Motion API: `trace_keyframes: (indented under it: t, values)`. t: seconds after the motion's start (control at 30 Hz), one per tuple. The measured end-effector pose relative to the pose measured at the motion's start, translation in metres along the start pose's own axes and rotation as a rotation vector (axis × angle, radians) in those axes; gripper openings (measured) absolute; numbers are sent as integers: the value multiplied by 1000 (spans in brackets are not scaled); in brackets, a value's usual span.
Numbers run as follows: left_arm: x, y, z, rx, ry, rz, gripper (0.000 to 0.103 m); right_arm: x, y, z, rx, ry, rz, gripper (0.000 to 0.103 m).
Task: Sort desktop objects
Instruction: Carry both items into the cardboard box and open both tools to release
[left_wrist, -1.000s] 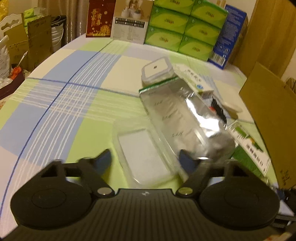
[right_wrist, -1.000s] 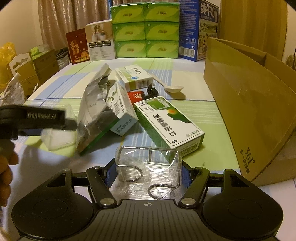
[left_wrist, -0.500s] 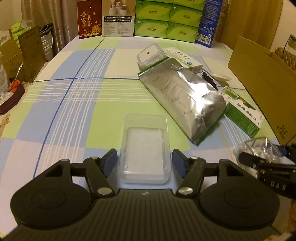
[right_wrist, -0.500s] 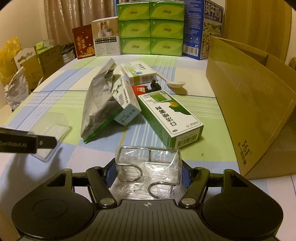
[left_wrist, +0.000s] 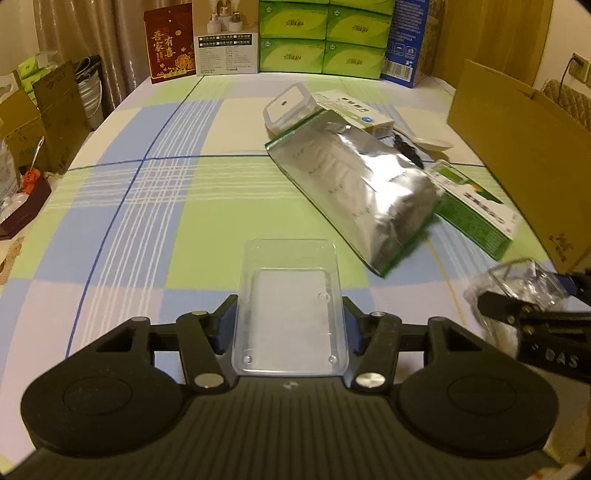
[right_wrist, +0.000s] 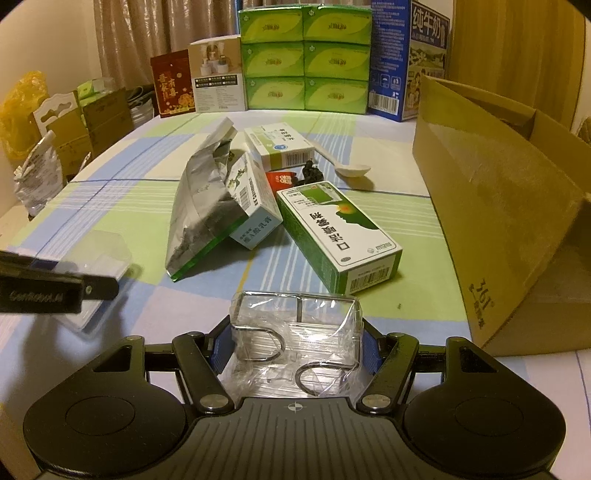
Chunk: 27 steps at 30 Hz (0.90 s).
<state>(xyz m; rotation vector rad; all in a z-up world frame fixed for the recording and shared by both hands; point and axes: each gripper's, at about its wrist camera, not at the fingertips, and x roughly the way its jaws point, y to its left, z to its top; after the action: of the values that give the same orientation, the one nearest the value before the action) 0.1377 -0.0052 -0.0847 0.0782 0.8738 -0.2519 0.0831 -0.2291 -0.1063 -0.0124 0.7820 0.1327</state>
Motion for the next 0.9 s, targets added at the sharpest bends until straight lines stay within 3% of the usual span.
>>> trace_keyframes:
  t: [0.23, 0.4, 0.67, 0.9]
  values:
    - [-28, -13, -16, -39, 8, -25, 51, -25, -5, -1, 13, -25, -6, 63]
    - [-52, -31, -5, -15, -32, -52, 51, -53, -12, 13, 14, -98, -16, 63]
    - [-84, -93, 50, 96, -134, -133, 51, -103, -52, 55, 36, -265, -71, 63]
    - [-82, -173, 94, 177, -185, -245, 51, -132, -132, 84, 90, -340, -192, 63]
